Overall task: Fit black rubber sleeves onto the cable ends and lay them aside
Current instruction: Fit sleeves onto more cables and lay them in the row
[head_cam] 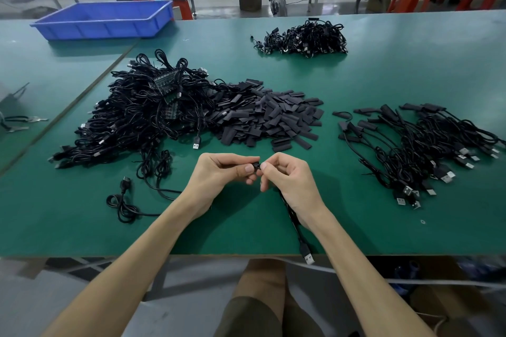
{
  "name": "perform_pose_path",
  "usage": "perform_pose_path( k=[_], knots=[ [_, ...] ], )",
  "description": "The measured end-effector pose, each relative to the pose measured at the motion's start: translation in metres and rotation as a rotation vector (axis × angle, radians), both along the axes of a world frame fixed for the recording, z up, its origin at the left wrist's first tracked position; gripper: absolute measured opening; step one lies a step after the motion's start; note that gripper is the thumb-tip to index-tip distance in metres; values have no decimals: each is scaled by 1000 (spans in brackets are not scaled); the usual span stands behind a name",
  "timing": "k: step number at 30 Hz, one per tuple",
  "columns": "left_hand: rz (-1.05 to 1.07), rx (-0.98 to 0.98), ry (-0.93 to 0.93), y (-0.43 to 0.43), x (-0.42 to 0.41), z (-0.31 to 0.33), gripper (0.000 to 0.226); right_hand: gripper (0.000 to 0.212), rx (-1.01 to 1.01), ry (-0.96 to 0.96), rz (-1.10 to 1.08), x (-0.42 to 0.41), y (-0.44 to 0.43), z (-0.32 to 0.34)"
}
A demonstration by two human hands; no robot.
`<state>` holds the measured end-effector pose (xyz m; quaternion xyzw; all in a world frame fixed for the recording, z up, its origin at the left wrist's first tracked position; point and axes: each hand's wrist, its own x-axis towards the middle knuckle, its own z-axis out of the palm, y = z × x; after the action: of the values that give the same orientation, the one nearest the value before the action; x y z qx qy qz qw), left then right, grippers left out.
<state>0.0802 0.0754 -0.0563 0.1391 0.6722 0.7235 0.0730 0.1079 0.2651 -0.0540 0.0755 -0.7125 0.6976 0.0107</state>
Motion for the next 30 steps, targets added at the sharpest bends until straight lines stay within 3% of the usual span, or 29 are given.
perform_pose_path(
  k=[30],
  knots=[
    [3, -13, 72, 2, 2, -3, 22, 16, 6, 8, -21, 0, 0, -1]
  ],
)
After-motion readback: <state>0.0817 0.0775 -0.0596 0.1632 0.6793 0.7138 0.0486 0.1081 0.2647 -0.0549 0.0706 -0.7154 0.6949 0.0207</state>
